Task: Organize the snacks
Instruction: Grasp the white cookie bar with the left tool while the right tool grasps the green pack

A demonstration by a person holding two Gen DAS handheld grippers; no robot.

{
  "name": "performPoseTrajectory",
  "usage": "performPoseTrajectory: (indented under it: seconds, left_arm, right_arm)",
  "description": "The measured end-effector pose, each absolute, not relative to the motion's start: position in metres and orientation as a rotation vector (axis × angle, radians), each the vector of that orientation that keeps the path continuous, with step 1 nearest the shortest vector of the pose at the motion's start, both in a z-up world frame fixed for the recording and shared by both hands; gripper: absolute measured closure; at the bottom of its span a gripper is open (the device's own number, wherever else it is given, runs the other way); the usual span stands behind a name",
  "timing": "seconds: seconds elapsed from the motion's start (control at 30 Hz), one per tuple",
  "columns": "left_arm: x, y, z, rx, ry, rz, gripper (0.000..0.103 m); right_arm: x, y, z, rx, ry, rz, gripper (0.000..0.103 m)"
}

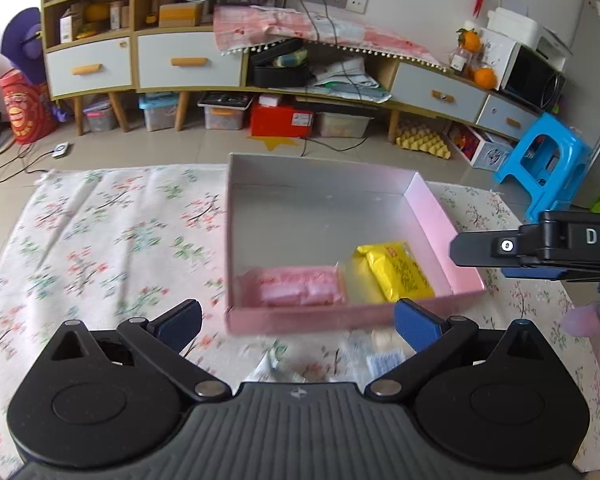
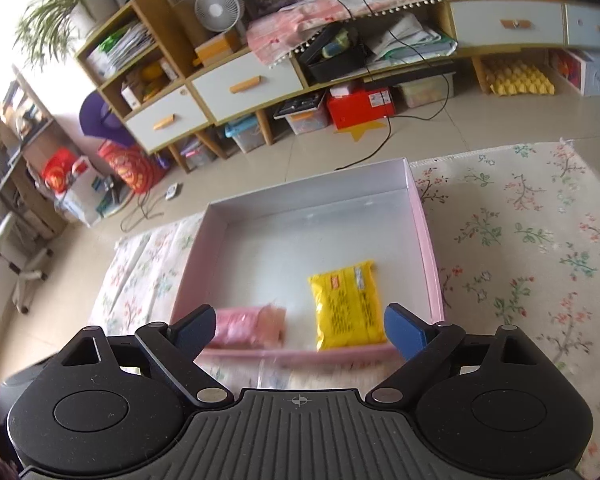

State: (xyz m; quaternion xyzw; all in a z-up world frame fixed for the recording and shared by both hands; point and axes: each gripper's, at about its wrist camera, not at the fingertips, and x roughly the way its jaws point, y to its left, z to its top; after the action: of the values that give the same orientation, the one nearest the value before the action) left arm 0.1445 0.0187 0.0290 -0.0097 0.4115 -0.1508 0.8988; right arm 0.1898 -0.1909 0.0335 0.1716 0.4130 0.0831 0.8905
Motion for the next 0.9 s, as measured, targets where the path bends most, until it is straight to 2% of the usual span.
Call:
performPoseTrajectory:
  seconds: [0.4,0.7,0.9]
  left_arm:
    - [0.1,0.041,0.029,0.071,0.896,-0.249,0.0]
    - [0.082,0.063,0.007,0.137,0.977,-0.23,0.0]
    - [0.073,0.093,-0.001,0.043,1.042,-0.196,0.001]
  right_arm:
    - [0.141,-0.172,0.039,0.308,0.961,0.21,0.009]
    - [0.116,-0.165,0.01,0.31,1.056,0.217,0.008]
    - [0.113,-0.159,-0.005,0.309,1.133,0.194,0.008]
